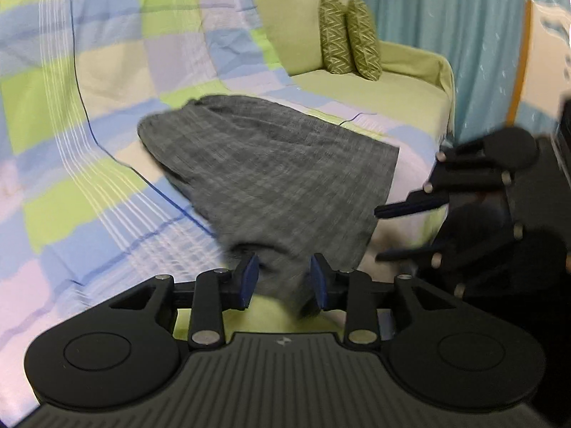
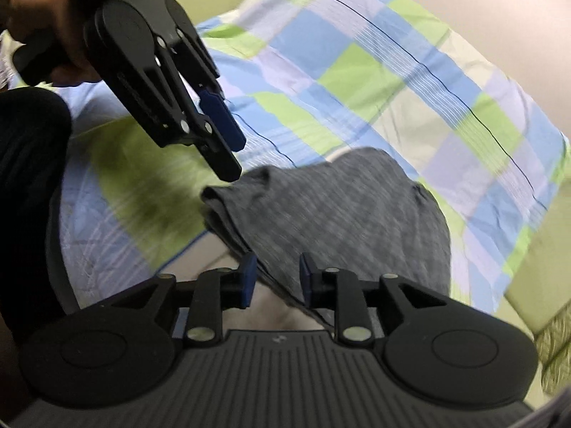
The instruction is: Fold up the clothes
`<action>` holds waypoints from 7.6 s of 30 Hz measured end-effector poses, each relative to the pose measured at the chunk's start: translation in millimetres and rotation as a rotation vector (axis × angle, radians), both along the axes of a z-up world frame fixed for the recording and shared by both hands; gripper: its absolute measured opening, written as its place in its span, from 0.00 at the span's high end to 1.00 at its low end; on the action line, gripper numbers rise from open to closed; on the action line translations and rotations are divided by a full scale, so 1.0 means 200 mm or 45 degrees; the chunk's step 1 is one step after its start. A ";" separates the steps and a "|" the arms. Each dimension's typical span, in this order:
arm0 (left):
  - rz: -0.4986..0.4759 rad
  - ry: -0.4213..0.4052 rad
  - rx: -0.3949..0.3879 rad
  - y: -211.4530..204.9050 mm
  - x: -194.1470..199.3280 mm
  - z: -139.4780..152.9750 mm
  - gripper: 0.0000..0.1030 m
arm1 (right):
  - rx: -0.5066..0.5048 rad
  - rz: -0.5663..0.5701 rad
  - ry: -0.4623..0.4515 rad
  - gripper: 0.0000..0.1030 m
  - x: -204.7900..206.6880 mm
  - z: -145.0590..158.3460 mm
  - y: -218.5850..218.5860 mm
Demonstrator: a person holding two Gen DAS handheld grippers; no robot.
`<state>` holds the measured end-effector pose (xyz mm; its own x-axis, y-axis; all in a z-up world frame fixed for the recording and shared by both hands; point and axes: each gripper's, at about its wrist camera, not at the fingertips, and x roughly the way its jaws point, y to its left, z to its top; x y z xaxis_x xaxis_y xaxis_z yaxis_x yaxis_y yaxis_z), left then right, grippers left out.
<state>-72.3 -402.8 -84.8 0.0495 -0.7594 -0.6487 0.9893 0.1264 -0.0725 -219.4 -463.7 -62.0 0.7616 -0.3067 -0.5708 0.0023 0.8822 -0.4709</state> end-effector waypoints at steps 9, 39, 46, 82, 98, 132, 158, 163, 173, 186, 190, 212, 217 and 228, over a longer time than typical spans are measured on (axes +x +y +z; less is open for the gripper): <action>0.281 0.244 -0.028 0.04 0.06 -0.11 0.96 | -0.019 -0.209 -0.037 0.67 -0.13 0.05 -0.26; 0.150 -0.049 0.091 -0.04 -0.12 -0.08 0.88 | 0.527 -0.587 -0.203 0.85 -0.29 -0.02 -0.97; 0.082 -0.206 -0.049 0.04 -0.23 0.03 0.80 | 0.326 -0.471 -0.249 0.83 -0.34 0.08 -0.84; -0.336 -1.313 0.108 -0.12 -0.56 -0.33 0.55 | -0.325 0.001 0.157 0.67 -0.30 -0.10 -0.61; -0.261 -1.198 0.113 -0.15 -0.54 -0.31 0.68 | -0.912 0.449 0.339 0.53 -0.27 -0.22 -0.69; -0.333 -0.821 0.154 0.30 -0.51 0.11 0.95 | -0.560 0.418 0.433 0.97 -0.43 0.02 -0.11; 0.016 0.018 -0.001 -0.45 0.77 -0.05 0.60 | 1.129 -0.047 -0.078 0.73 0.21 -0.06 -1.61; 0.038 0.067 -0.067 -0.45 0.76 -0.05 0.60 | 1.199 -0.102 -0.225 0.72 0.13 -0.13 -1.60; -0.031 0.043 -0.146 -0.35 0.71 0.00 0.41 | 1.249 -0.151 -0.298 0.63 0.24 -0.23 -1.61; 0.006 -0.139 -0.111 -0.40 0.79 -0.03 0.46 | 1.160 -0.163 -0.383 0.63 0.22 -0.22 -1.63; -0.109 -0.147 -0.105 -0.41 0.76 -0.06 0.43 | 1.108 -0.108 -0.306 0.63 0.25 -0.23 -1.59; 0.071 0.081 -0.177 -0.47 0.96 -0.07 0.96 | 1.209 -0.193 -0.367 0.96 0.48 -0.14 -1.76; 0.067 0.054 -0.090 -0.50 0.95 -0.08 0.92 | 1.202 -0.215 -0.381 0.96 0.52 -0.18 -1.77; 0.131 -0.136 -0.125 -0.36 0.87 0.09 0.66 | 0.957 -0.263 -0.444 0.72 0.35 -0.04 -1.59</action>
